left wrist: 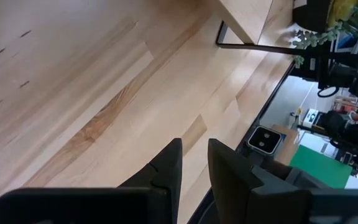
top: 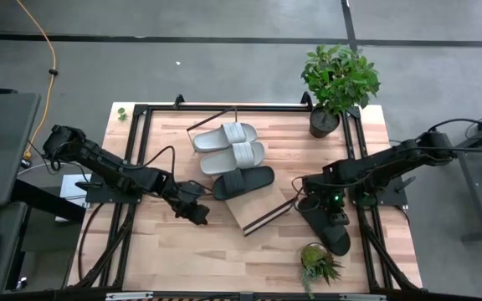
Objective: Pick and place slides into the shelf
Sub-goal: Put the black slipper on the shelf
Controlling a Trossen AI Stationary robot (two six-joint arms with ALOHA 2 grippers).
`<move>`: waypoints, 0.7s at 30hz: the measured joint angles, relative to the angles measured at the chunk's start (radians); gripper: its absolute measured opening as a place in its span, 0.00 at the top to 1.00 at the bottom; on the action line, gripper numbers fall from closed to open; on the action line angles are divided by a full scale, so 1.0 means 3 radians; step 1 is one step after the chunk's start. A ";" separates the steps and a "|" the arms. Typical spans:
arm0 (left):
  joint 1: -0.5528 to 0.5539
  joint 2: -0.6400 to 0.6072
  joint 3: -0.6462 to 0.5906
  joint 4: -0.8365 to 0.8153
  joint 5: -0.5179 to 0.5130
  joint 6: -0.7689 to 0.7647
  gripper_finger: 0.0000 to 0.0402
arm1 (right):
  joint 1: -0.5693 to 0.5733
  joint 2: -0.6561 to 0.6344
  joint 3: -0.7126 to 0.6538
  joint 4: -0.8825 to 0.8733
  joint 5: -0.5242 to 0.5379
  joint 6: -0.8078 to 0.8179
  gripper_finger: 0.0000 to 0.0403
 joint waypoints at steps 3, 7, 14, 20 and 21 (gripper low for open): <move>0.0003 0.0000 0.0000 0.0000 -0.0001 0.0000 0.83 | 0.0036 0.0000 0.0000 -0.0030 0.0014 0.0039 0.71; 0.0003 0.0000 0.0000 0.0000 -0.0001 0.0000 0.83 | 0.0071 0.0000 0.0000 -0.0036 0.0063 0.0045 0.71; 0.0003 0.0000 0.0000 0.0001 -0.0010 0.0000 0.83 | 0.0070 -0.0003 -0.0196 0.0089 -0.0098 0.0166 0.71; 0.0003 0.0000 0.0000 0.0001 -0.0010 0.0000 0.83 | 0.0071 -0.0004 -0.0273 0.0203 -0.0200 0.0305 0.78; 0.0003 0.0000 0.0000 0.0001 -0.0010 0.0000 0.83 | 0.0072 -0.0003 -0.0273 0.0219 -0.0205 0.0306 0.80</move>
